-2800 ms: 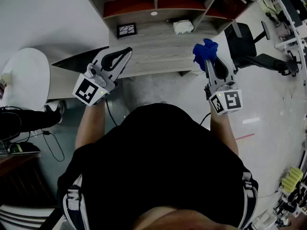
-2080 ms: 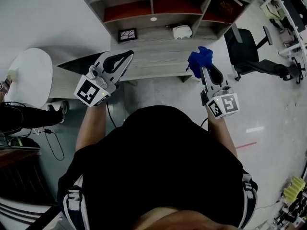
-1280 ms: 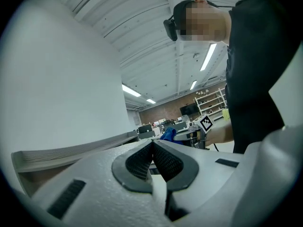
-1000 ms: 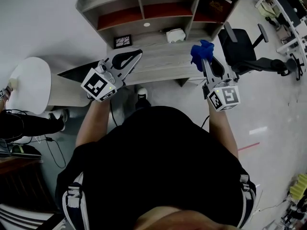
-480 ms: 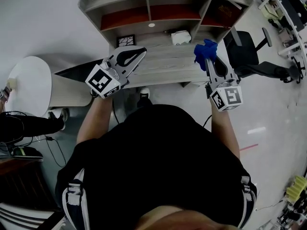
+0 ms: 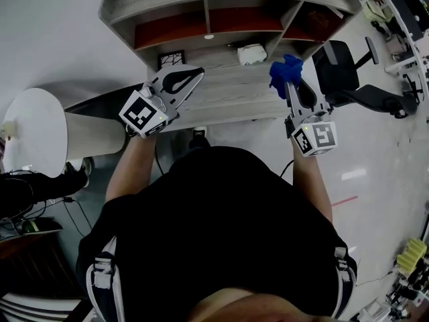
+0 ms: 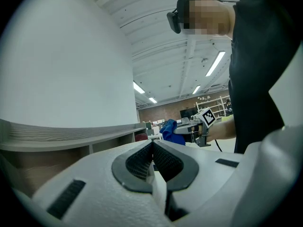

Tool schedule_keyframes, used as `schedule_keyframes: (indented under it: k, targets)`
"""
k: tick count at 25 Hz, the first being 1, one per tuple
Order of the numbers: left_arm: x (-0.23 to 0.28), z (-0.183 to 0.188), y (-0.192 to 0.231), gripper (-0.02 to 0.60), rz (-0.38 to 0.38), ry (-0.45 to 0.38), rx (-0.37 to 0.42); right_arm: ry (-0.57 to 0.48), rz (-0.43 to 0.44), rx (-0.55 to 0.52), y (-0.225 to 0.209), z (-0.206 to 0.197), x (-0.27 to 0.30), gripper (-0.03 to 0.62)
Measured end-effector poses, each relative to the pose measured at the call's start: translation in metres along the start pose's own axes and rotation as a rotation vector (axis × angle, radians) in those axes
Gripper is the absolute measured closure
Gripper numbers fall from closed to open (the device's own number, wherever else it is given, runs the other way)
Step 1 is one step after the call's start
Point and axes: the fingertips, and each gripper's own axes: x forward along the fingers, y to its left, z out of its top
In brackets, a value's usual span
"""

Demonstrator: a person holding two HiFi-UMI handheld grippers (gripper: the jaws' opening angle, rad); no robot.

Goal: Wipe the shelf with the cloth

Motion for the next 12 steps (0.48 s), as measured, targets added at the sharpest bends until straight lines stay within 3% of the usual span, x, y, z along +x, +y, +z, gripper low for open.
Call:
schedule_keyframes:
  k: [12]
  targets:
    - [0.015,-0.028,0.077,0.565,-0.023,0.006,-0.023,0.037,-0.014,0.002,-0.012,-0.006,0.079,0.520]
